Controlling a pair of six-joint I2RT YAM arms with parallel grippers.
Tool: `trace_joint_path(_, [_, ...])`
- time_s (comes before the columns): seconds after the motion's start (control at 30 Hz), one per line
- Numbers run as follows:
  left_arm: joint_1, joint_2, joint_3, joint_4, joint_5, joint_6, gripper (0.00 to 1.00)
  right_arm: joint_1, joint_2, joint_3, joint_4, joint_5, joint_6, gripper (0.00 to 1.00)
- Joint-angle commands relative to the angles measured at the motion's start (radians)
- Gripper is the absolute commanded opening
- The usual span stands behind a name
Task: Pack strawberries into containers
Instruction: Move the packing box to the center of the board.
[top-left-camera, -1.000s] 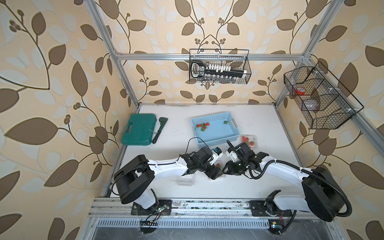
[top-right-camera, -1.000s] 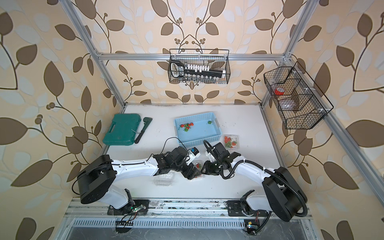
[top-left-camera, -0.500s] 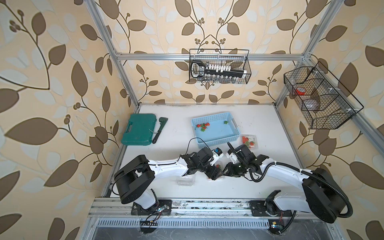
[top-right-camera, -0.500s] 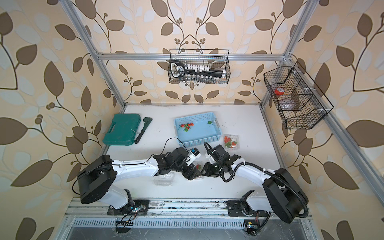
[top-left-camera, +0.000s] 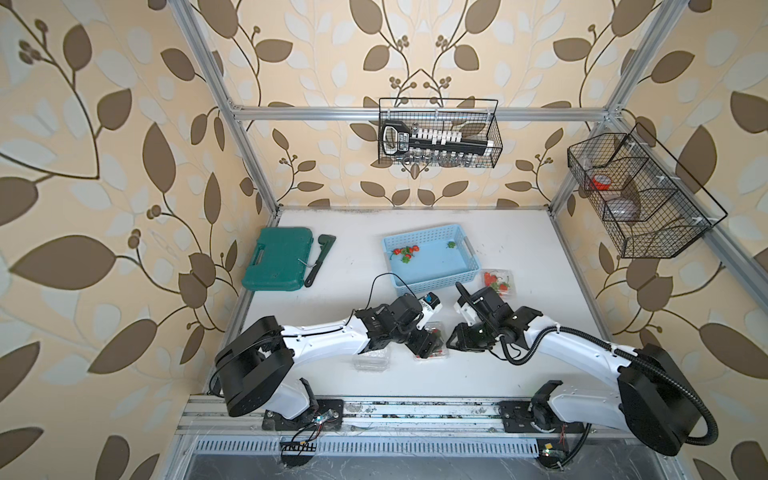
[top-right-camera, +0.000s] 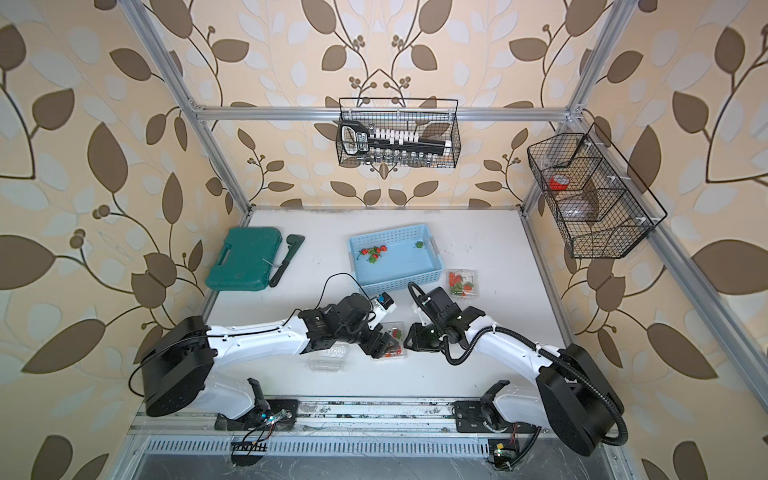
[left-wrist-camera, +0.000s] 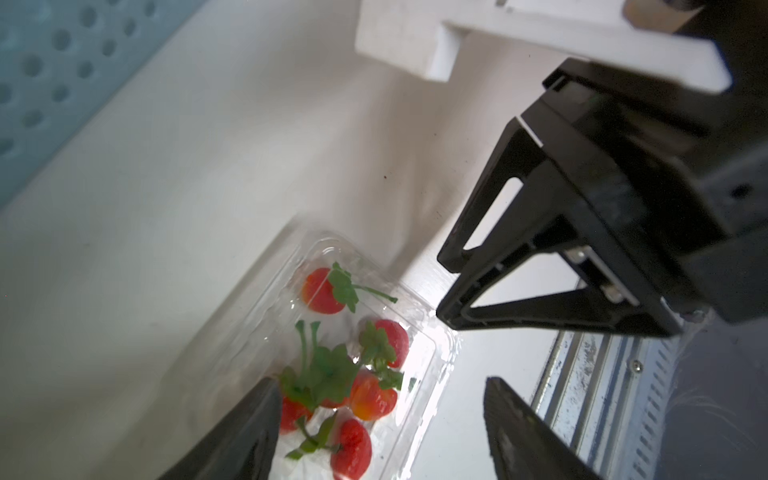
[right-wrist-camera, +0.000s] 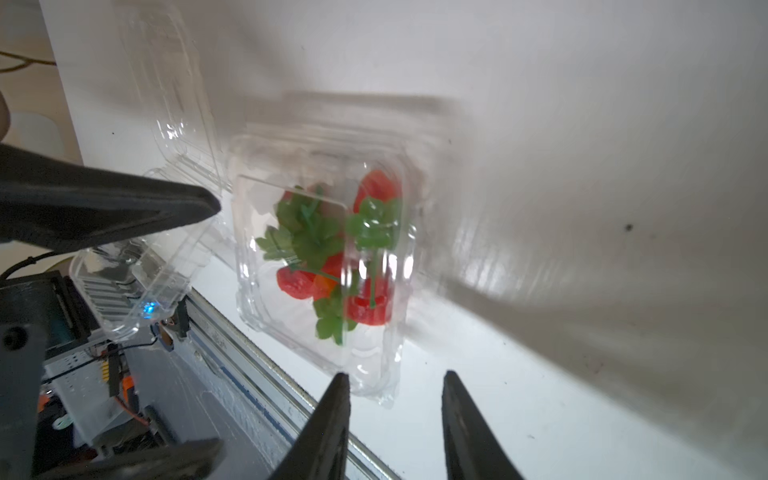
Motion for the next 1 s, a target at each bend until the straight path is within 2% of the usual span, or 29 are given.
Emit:
trace_joint_path(0.0, [0.092, -0.151, 0.053, -0.060, -0.073, 0.003, 0.79, 0.063, -0.016, 0.107, -0.096, 0.117, -0.068, 0.37])
trace_joint_path(0.17, [0.420, -0.267, 0.046, -0.124, 0.078, -0.025, 0.79, 0.216, 0.070, 0.180, -0.031, 0.122, -0.063, 0.37])
trace_joint_path(0.3, [0.559, -0.288, 0.084, -0.185, 0.170, -0.056, 0.79, 0.340, 0.211, 0.277, 0.021, 0.123, -0.058, 0.37])
trace_joint_path(0.4, [0.638, -0.299, 0.116, -0.242, 0.273, -0.027, 0.79, 0.378, 0.298, 0.309, 0.066, 0.097, -0.045, 0.37])
trace_joint_path(0.63, [0.715, -0.244, 0.177, -0.334, 0.488, 0.036, 0.79, 0.373, 0.413, 0.332, 0.086, 0.086, -0.026, 0.37])
trace_joint_path(0.7, [0.716, -0.219, 0.186, -0.343, 0.552, 0.053, 0.79, 0.348, 0.423, 0.324, 0.088, 0.088, -0.009, 0.37])
trace_joint_path(0.97, [0.716, -0.159, 0.216, -0.402, 0.688, 0.118, 0.79, 0.190, 0.358, 0.228, 0.089, 0.101, 0.004, 0.37])
